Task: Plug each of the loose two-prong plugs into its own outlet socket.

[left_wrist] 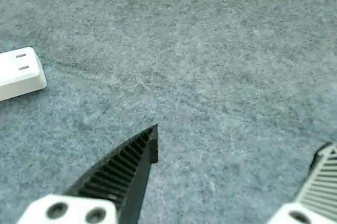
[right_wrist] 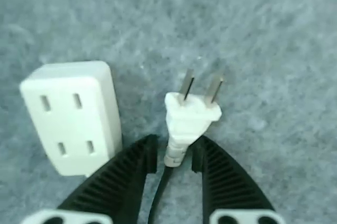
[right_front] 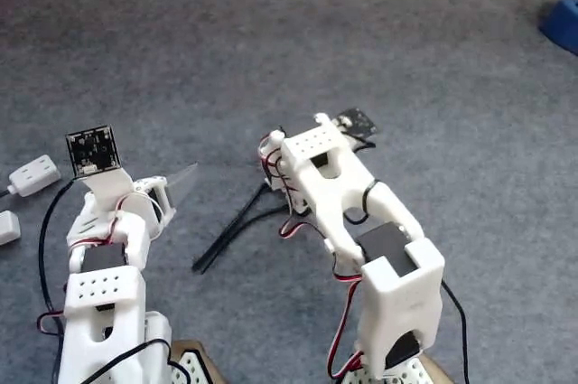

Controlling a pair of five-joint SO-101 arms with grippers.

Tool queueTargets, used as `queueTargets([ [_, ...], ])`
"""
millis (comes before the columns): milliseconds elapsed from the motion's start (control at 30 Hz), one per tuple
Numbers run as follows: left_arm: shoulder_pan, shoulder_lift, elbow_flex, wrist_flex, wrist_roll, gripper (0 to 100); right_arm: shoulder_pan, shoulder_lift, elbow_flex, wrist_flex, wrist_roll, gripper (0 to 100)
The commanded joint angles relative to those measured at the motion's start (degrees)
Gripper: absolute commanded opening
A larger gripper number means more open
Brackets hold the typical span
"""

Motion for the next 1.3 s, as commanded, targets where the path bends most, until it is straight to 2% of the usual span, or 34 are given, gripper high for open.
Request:
queueTargets([
  [0, 0.92, -0.66, -0.13, -1.14, 0.18, 44, 1.45, 1.54, -2.07, -0.84, 0.35, 11.8],
  [133, 0.92, -0.66, -0.13, -1.23, 0.18, 44, 1.80, 3.47, -2.42, -1.27, 7.82, 11.0],
  [267, 0.92, -0.66, -0.13, -1.23, 0.18, 44, 2.33, 3.47, -2.42, -0.84, 11.34, 0.2],
  [367, 0.92, -0.66, -0.13, -1.32, 0.18, 44, 2.95, 3.56, -2.42, -0.84, 12.57, 0.5],
  [433, 0.92, -0.66, -0.13, -1.32, 0.18, 44, 3.74, 3.47, -2.42, -0.84, 16.88, 0.8],
  [500, 0.92, -0.66, -0.04, -1.32, 0.18, 44, 4.44, 3.38, -2.42, -0.13, 28.40, 0.8],
  [600, 0.92, -0.66, -0.04, -1.32, 0.18, 44, 4.62, 3.38, -2.59, 2.51, 55.56, 0.8],
  [633, 0.92, -0.66, -0.04, -1.32, 0.18, 44, 4.62, 3.38, -3.38, 4.26, 62.42, 0.8],
  [833, 1.01, -0.66, -0.04, -1.32, -0.35, 44, 2.77, 1.27, -13.93, 26.51, 96.44, 0.8],
  [933, 1.27, -0.66, 0.04, -1.23, -2.46, 44, 2.77, -0.84, -20.00, 31.96, 104.97, 0.8],
  [1133, 0.84, -1.19, 0.04, -0.97, -2.55, 44, 5.32, -2.68, -24.75, 33.71, 121.67, 0.8],
  [1200, 0.13, -1.27, 0.04, -0.97, -2.55, 44, 5.32, -2.95, -23.34, 33.80, 123.69, 0.8],
  [1267, -0.75, -1.27, -0.04, -0.88, -2.73, 44, 5.23, -3.21, -23.43, 33.80, 121.85, 0.8],
])
